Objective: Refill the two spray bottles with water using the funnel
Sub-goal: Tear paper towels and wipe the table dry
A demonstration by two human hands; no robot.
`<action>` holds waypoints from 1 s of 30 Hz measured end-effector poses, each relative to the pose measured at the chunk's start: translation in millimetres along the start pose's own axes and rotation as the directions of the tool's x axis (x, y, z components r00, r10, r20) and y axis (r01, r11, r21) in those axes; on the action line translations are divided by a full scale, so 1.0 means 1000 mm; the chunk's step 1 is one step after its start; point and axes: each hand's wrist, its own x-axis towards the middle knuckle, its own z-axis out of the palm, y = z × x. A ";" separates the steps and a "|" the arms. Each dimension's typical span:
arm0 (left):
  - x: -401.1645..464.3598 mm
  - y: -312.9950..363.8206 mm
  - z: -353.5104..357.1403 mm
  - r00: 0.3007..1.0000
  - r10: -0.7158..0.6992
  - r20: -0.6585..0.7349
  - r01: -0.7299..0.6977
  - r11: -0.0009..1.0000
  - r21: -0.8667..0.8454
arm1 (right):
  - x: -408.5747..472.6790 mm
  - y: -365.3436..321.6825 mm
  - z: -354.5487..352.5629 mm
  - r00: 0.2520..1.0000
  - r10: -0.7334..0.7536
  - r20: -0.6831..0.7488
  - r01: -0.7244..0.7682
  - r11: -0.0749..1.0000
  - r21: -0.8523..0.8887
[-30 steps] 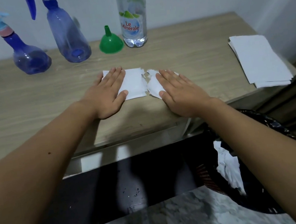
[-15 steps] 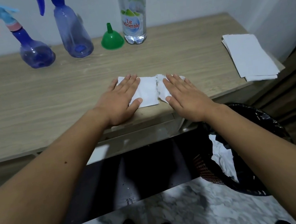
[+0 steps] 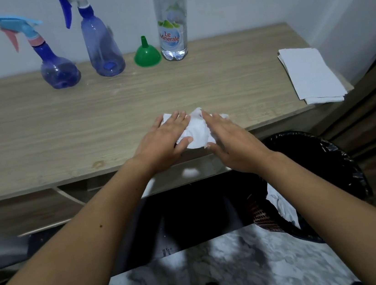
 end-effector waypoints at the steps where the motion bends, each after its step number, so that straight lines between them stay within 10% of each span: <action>1: -0.001 0.001 0.002 1.000 -0.003 -0.023 0.001 0.999 -0.054 | 0.001 -0.002 0.002 0.999 -0.027 -0.025 0.027 1.000 0.007; 15: -0.017 0.026 0.017 0.899 -0.050 -0.436 -0.125 0.923 -0.364 | -0.003 -0.001 0.017 0.919 -0.051 -0.392 0.075 0.996 0.046; 30: 0.049 0.205 0.099 0.932 0.344 -0.114 -0.358 0.821 -0.444 | -0.214 0.092 0.009 0.780 0.503 -0.373 -0.405 0.859 0.312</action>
